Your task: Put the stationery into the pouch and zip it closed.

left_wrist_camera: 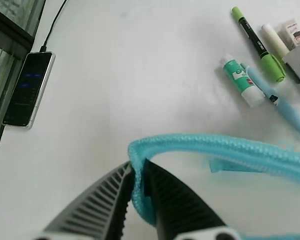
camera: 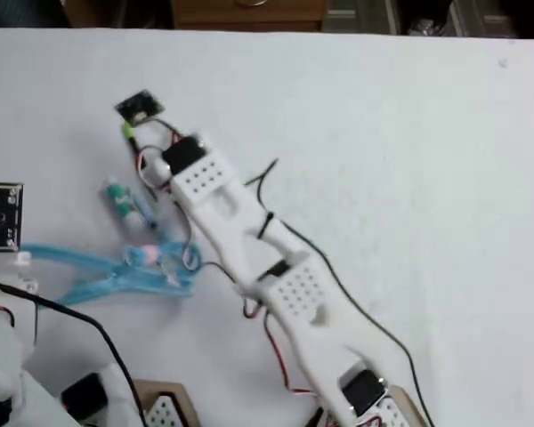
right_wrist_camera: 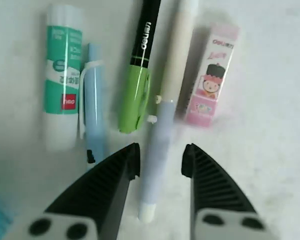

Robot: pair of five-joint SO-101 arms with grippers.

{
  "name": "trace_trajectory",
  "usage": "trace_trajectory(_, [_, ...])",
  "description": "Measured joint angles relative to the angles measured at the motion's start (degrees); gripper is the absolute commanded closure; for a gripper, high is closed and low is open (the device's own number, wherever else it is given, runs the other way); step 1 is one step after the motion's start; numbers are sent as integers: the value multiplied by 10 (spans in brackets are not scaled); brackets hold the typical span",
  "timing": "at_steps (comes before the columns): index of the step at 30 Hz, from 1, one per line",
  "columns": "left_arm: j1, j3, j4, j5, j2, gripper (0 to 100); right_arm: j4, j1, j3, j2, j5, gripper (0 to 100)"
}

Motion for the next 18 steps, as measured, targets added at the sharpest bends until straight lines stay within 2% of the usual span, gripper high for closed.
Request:
trace_trajectory(6, [65, 0, 0, 7, 0, 977, 7, 29, -132, 107, 0, 858])
trace_trajectory(10, [102, 0, -1, 7, 0, 977, 45, 30, -160, 127, 0, 940])
trace_trajectory(13, [118, 0, -1, -18, 0, 977, 69, 37, -164, 129, 16, 982])
trace_trajectory(18, [119, 0, -1, -65, 0, 977, 100, 37, -166, 129, 62, 981])
